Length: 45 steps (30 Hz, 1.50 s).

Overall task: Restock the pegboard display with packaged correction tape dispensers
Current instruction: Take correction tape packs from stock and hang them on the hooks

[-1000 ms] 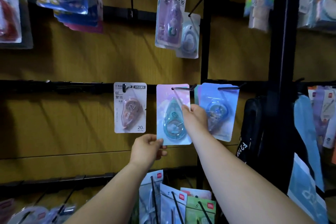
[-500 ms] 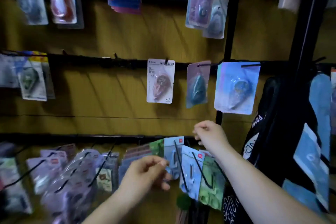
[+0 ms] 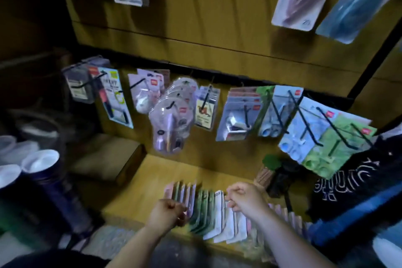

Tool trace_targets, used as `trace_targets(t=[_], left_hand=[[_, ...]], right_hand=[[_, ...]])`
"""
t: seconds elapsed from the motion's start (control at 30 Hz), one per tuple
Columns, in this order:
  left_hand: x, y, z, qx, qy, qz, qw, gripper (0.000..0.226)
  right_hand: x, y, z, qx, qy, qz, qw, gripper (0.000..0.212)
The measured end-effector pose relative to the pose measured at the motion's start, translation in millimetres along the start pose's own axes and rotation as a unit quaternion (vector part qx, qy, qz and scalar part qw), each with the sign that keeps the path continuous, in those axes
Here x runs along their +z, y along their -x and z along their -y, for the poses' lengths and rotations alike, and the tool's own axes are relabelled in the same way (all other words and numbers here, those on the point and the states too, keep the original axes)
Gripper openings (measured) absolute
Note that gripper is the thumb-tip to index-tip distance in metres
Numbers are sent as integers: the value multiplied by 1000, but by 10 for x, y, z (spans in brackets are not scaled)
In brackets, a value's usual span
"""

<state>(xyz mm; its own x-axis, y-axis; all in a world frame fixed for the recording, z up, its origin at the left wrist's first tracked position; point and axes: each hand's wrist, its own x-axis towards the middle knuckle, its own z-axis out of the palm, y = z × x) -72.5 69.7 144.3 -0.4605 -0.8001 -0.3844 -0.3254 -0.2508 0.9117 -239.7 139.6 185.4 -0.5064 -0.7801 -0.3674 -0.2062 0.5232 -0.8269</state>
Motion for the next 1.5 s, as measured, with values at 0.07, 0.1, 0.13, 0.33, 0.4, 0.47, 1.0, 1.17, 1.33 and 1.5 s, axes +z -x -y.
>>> trace_targets(t=[0.07, 0.1, 0.13, 0.33, 0.4, 0.47, 1.0, 1.17, 1.33, 1.5], left_hand=[[-12, -169, 172, -14, -19, -30, 999, 42], [-12, -250, 268, -16, -38, -35, 999, 42], [-14, -338, 374, -17, -56, -43, 997, 43], [-133, -793, 894, -87, -156, -91, 980, 18], [-182, -909, 972, -107, -129, -122, 978, 27], [-197, -1027, 1045, -126, -82, -133, 980, 37], [-120, -1397, 1253, -124, 34, -74, 989, 39], [-234, -1486, 1334, -150, 66, -105, 981, 30], [-257, -1557, 1319, -170, 115, -76, 976, 13], [-160, -1516, 1412, -173, 163, -79, 968, 6]], right_hand=[[125, -150, -168, 36, -16, 5, 999, 33], [181, -222, -272, 53, -21, 4, 998, 33], [239, -297, -381, 69, -23, 1, 997, 34], [671, -711, -708, 105, 5, 53, 993, 21], [836, -837, -720, 108, -2, 66, 992, 27], [1009, -943, -725, 110, 7, 74, 991, 30], [1555, -1301, -706, 121, -18, 74, 990, 44], [1681, -1384, -691, 125, -36, 95, 987, 46], [1677, -1475, -666, 133, -1, 126, 983, 53], [1662, -1486, -681, 121, -37, 115, 985, 57]])
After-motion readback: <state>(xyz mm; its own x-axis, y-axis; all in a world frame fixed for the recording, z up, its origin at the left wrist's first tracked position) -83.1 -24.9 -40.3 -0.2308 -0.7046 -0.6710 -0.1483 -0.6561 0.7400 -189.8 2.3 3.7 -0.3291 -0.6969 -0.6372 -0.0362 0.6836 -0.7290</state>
